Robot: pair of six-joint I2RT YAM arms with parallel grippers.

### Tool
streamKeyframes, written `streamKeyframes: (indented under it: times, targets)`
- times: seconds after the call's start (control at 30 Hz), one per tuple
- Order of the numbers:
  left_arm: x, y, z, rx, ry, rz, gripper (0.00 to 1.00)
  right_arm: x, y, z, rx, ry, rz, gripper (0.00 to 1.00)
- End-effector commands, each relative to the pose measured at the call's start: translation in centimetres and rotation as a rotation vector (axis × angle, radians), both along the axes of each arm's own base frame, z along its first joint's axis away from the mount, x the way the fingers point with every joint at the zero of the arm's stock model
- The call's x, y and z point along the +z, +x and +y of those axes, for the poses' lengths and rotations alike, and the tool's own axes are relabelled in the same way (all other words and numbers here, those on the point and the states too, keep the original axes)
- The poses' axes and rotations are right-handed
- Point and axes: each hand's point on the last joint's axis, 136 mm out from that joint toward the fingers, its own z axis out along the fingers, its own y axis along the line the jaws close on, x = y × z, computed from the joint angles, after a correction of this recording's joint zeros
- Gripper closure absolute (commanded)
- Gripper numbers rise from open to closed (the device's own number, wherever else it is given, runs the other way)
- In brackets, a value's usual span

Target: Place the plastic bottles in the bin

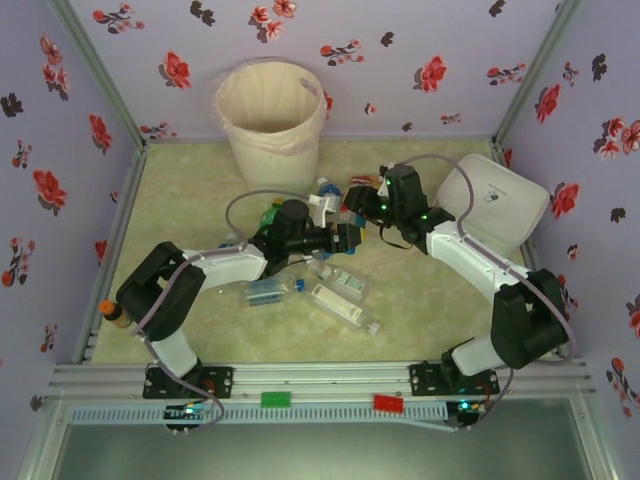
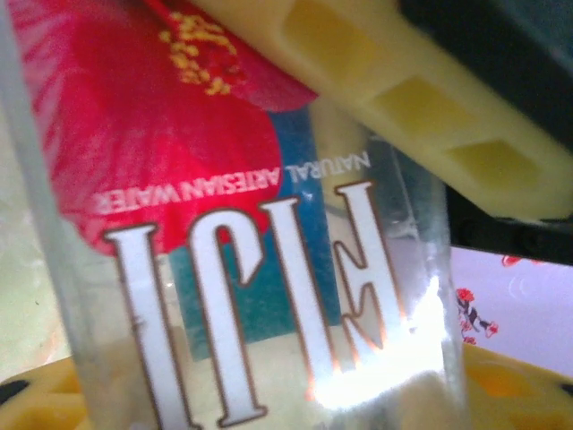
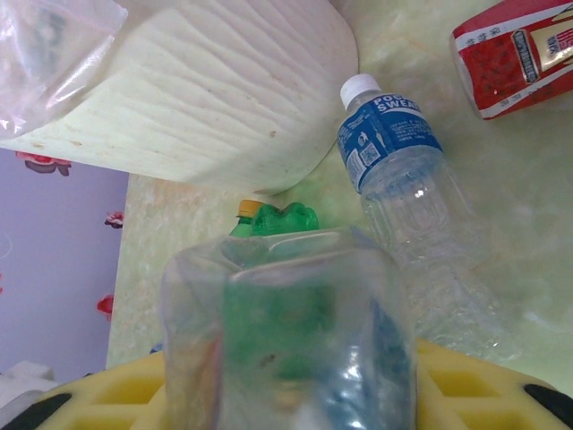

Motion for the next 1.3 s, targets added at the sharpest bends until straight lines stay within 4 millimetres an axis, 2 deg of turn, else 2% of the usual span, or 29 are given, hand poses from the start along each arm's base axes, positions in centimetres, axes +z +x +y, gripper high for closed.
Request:
streamKeyframes:
  times: [0.0,0.13,0.23,0.4,0.57,0.67,0.8,0.9,1.13,1.27]
  targets:
    - [0.4,0.6,-0.2,0.018,-0.001,-0.026,0.44,1.5,-0.2,0.8,0.014,0.053,-0.027,0.44]
    - [0.3,0.8,0.5,0.04,0.035,-0.05,0.44,2.6,0.1,0.2,-0.009,0.019,-0.05,0.16]
    - [0.6,1.5,1.3,0.059,0.078,-0.065,0.44,3.7,0.5,-1.3,-0.055,-0.051,-0.08,0.01]
    - [1.6,3.7,2.9,0.113,0.258,-0.165,0.45,6.9,0.7,-3.8,-0.116,-0.109,-0.153,0.0]
    - [5.3,5.9,3.7,0.141,0.388,-0.315,0.45,8.0,0.1,-6.9,-0.211,-0.15,-0.199,0.0]
    - [8.3,6.8,3.9,0.149,0.412,-0.394,0.45,7.3,-0.3,-8.0,-0.244,-0.161,-0.191,0.0]
    - [12.2,9.4,5.5,0.22,0.419,-0.495,0.44,4.9,-0.8,-8.8,-0.273,-0.174,-0.144,0.0]
    - [14.7,11.8,7.3,0.27,0.434,-0.522,0.45,3.2,-0.9,-8.5,-0.271,-0.152,-0.116,0.0]
    - [22.1,17.0,11.7,0.395,0.453,-0.626,0.44,0.3,-1.1,-7.6,-0.255,-0.104,-0.055,0.0]
    - [24.3,19.8,14.4,0.473,0.46,-0.644,0.44,-0.8,-1.5,-7.3,-0.241,-0.089,-0.034,0.0]
